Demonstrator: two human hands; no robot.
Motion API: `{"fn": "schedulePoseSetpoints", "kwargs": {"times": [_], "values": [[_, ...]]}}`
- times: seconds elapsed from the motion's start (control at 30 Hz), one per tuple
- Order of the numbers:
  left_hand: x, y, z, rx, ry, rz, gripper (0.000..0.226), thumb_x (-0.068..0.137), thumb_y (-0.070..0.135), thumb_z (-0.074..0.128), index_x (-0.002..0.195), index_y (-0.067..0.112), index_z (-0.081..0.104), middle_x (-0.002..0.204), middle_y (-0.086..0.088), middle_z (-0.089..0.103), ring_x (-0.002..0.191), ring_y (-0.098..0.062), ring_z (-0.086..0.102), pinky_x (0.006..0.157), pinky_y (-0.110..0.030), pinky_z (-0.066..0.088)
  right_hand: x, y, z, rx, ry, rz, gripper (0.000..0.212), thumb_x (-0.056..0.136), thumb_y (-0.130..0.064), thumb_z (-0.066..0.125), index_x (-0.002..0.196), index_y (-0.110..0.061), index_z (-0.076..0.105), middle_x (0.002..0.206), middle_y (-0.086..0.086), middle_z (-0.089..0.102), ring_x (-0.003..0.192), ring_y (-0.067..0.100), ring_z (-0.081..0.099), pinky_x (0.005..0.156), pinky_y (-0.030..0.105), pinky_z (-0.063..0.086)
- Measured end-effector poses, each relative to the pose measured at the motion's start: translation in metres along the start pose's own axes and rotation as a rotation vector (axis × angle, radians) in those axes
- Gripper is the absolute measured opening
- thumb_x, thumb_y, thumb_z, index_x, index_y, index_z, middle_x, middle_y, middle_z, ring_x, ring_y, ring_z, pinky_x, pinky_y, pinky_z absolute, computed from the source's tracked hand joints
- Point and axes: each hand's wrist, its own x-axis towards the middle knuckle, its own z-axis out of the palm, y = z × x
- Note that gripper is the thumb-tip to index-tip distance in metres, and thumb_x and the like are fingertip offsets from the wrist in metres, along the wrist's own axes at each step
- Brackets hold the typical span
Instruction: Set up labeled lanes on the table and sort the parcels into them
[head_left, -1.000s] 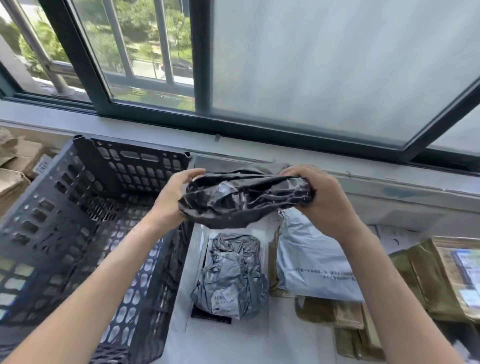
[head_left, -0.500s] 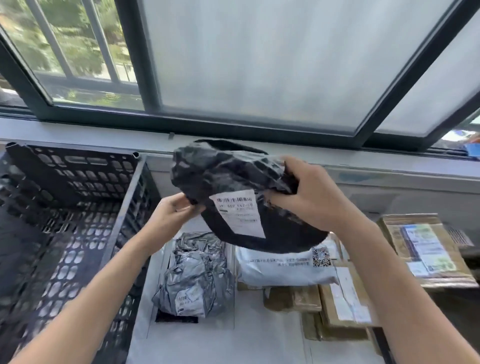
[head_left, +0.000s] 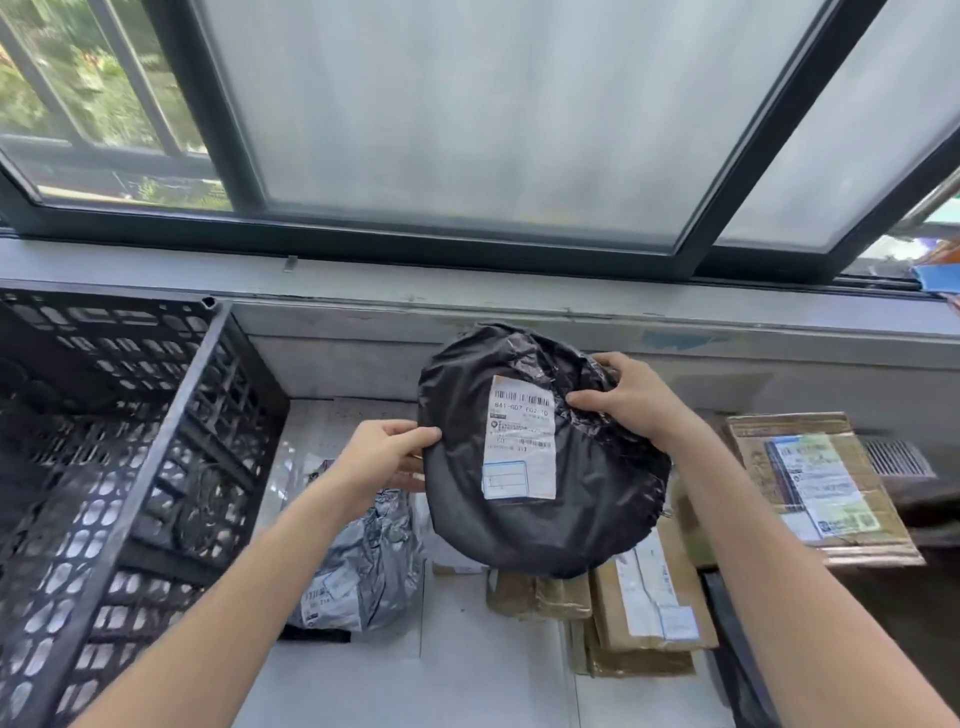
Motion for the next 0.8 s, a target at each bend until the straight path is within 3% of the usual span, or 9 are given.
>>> {"fn": "schedulePoseSetpoints", "kwargs": {"times": [0.03, 0.13, 0.27, 0.43, 0.63, 0.8], "values": [[0.002, -0.004, 0.003, -0.006, 0.017, -0.028, 0.011, 0.088, 0.017, 0.073, 0.084, 0.009, 0.078, 0.081, -0.011, 0.075, 0.060, -0.020, 0.070, 0.053, -0.029, 0.056, 0.004, 0.007, 0.002, 0.002, -0.009, 0.014, 0.071, 0.074, -0.030, 0.088, 0.136, -0.018, 0.056, 0.122, 0.002, 0.068, 0.103, 0.018, 0.066, 0.092, 0.033, 0.053], [0.006, -0.015, 0.009, -0.017, 0.055, -0.093, 0.014, 0.088, 0.017, 0.073, 0.093, 0.003, 0.074, 0.075, -0.008, 0.073, 0.057, -0.018, 0.069, 0.052, -0.029, 0.056, 0.011, 0.022, 0.010, -0.001, -0.047, 0.038, 0.067, 0.075, -0.031, 0.088, 0.133, -0.020, 0.057, 0.116, -0.004, 0.067, 0.089, 0.003, 0.064, 0.070, 0.019, 0.049], [0.011, -0.025, 0.013, -0.012, 0.086, -0.123, 0.018, 0.089, 0.019, 0.074, 0.094, 0.002, 0.073, 0.071, -0.006, 0.073, 0.055, -0.017, 0.068, 0.052, -0.028, 0.055, 0.015, 0.038, 0.022, 0.020, -0.062, 0.073, 0.066, 0.078, -0.030, 0.086, 0.135, -0.018, 0.055, 0.109, -0.005, 0.067, 0.086, 0.004, 0.064, 0.069, 0.021, 0.047], [0.020, -0.032, 0.017, 0.002, 0.101, -0.130, 0.020, 0.091, 0.020, 0.072, 0.098, 0.002, 0.072, 0.081, -0.009, 0.076, 0.060, -0.018, 0.069, 0.059, -0.030, 0.058, 0.017, 0.047, 0.029, 0.036, -0.060, 0.075, 0.065, 0.080, -0.028, 0.084, 0.137, -0.016, 0.055, 0.118, 0.000, 0.068, 0.096, 0.015, 0.064, 0.084, 0.025, 0.044], [0.023, -0.032, 0.011, -0.025, 0.096, -0.124, 0.020, 0.089, 0.020, 0.073, 0.100, 0.005, 0.069, 0.066, 0.000, 0.072, 0.050, -0.015, 0.066, 0.047, -0.026, 0.053, 0.019, 0.046, 0.021, -0.084, -0.086, 0.039, 0.076, 0.082, -0.041, 0.079, 0.148, -0.020, 0.046, 0.145, 0.002, 0.055, 0.131, 0.023, 0.052, 0.106, 0.035, 0.042], [0.018, -0.027, -0.001, -0.019, 0.190, -0.065, 0.028, 0.088, 0.032, 0.074, 0.101, 0.008, 0.071, 0.084, -0.009, 0.077, 0.068, -0.020, 0.072, 0.055, -0.030, 0.056, 0.012, 0.037, 0.012, -0.163, -0.031, 0.000, 0.079, 0.088, -0.054, 0.068, 0.153, -0.022, 0.038, 0.152, 0.003, 0.048, 0.138, 0.022, 0.046, 0.110, 0.038, 0.037]]}}
